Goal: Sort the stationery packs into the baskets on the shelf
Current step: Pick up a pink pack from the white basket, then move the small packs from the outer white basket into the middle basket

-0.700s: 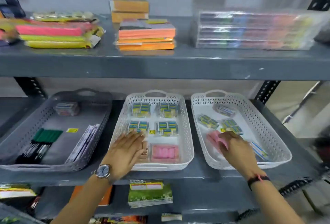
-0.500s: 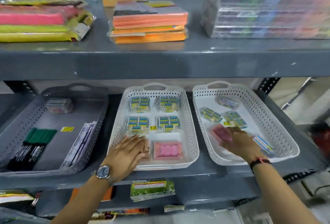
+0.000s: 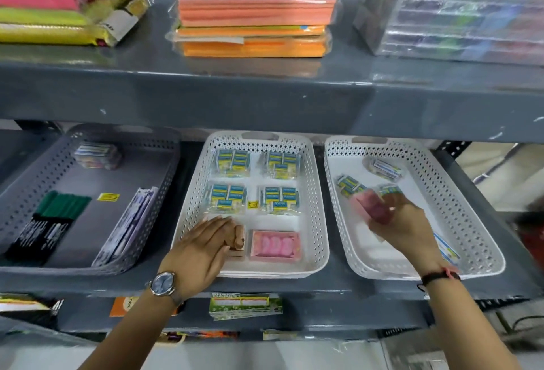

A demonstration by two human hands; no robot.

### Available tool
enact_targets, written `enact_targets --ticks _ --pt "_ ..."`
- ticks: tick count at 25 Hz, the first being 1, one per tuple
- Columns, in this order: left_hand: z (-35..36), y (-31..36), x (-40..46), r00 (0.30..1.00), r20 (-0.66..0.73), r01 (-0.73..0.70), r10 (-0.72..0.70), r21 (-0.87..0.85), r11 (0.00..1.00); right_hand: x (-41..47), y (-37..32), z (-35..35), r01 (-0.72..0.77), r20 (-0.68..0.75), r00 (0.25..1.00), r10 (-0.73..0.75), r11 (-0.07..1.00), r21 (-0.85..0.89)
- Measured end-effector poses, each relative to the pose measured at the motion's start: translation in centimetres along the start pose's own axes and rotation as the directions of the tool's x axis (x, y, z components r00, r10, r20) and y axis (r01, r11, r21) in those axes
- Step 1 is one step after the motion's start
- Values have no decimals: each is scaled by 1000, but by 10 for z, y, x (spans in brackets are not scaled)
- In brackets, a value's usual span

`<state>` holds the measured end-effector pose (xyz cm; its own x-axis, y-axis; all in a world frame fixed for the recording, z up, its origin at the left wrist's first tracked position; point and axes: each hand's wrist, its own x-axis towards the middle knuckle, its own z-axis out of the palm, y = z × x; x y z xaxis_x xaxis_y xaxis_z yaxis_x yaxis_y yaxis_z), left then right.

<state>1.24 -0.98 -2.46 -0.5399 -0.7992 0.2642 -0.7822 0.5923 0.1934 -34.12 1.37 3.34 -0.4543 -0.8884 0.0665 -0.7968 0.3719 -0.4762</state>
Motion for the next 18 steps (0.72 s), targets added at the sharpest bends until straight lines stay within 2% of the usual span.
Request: enact_targets --ticks 2,4,6,7,9,14,15,16,18 --pt "0 1 0 1000 -8 2 -3 -8 1000 -8 -27 -7 141 -66 988 -136 987 77" --pt "1 1 0 1000 -2 10 -10 -12 1000 -16 -53 -2 297 94 943 -318 936 191" --pt "1 1 0 1000 -4 10 -10 -10 1000 -23 -71 13 384 315 827 -466 877 290" --pt "1 1 0 1000 -1 13 -13 -8 1000 -26 -77 22 432 386 766 -514 857 282" --pt "2 1 0 1000 -5 15 -15 -4 1000 -31 -86 40 526 465 686 -560 823 216" --pt "2 1 0 1000 -26 6 -6 4 1000 -31 -89 62 639 597 560 -574 758 128" --pt "2 1 0 1000 -31 5 -5 5 1000 -28 -87 59 622 555 583 -594 765 167" --pt "2 2 0 999 -35 3 -3 8 1000 -22 -84 55 585 443 653 -614 781 220" --pt "2 2 1 999 -41 0 0 15 1000 1 -69 49 514 59 840 -540 825 235"
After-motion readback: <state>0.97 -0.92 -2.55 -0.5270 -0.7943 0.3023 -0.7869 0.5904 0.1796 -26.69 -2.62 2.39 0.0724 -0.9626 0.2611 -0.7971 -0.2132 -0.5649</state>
